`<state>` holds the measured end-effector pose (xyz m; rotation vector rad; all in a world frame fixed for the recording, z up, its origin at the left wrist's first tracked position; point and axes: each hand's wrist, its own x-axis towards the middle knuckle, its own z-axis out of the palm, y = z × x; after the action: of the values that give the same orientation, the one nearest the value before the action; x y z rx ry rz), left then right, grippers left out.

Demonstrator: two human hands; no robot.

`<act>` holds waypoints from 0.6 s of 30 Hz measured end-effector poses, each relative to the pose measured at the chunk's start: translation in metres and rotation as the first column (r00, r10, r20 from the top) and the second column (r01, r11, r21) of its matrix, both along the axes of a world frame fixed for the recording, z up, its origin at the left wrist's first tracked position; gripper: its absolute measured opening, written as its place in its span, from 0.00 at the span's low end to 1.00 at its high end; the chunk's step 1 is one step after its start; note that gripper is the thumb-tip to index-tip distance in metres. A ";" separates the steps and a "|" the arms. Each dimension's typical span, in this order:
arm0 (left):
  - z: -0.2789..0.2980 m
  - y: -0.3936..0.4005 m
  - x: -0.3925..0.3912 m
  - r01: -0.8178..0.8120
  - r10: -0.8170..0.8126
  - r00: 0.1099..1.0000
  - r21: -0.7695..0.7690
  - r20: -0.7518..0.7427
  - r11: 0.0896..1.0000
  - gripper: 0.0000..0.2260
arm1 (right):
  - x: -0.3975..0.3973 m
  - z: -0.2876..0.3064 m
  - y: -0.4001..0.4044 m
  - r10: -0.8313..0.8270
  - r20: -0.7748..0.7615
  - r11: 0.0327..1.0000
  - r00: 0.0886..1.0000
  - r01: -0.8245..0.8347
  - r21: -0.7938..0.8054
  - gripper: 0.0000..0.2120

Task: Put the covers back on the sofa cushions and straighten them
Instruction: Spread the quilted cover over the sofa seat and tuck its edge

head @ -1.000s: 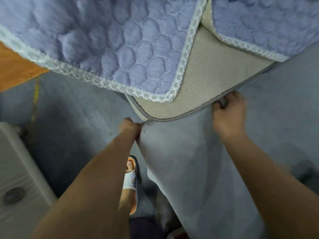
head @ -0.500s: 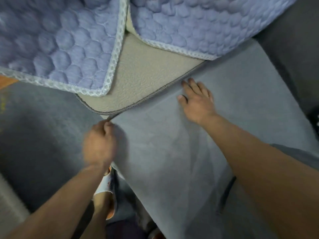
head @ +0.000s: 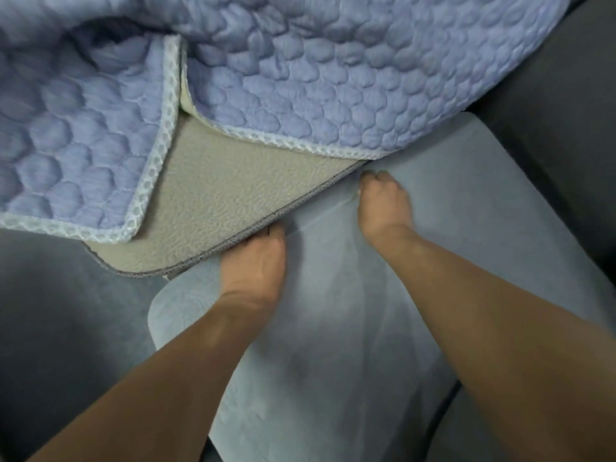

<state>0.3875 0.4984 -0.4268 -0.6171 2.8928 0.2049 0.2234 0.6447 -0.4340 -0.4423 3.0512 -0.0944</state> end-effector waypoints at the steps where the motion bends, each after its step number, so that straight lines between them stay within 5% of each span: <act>1: 0.000 -0.003 -0.005 -0.013 0.013 1.000 -0.018 0.002 1.000 0.11 | -0.004 0.000 -0.006 -0.037 -0.022 0.998 0.999 0.036 -0.055 0.13; 4: -0.013 -0.009 -0.013 -0.061 0.060 0.998 -0.129 -0.007 0.990 0.07 | -0.015 -0.004 -0.033 -0.250 -0.019 0.925 0.968 0.233 -0.300 0.17; 7: -0.021 -0.011 -0.012 -0.013 0.001 0.998 -0.173 -0.065 0.985 0.07 | -0.014 -0.011 -0.047 -0.366 0.006 0.864 0.931 0.342 -0.369 0.16; 11: -0.017 -0.005 0.000 -0.026 0.005 0.984 -0.112 -0.180 0.993 0.11 | 0.015 -0.018 -0.026 -0.023 -0.029 0.957 0.999 0.013 -0.290 0.12; 14: -0.009 0.005 0.036 0.069 -0.072 0.978 -0.025 -0.195 0.997 0.20 | 0.037 -0.012 -0.001 0.278 0.029 0.953 0.960 -0.271 -0.136 0.25; 18: 0.000 0.001 0.062 0.084 -0.079 0.993 0.051 -0.091 0.995 0.25 | 0.019 0.004 -0.008 0.323 0.138 0.932 0.936 -0.340 0.124 0.27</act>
<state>0.4500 0.4992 -0.4265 -0.4909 2.9791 0.3068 0.2420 0.6371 -0.4300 -0.8974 2.7976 0.1144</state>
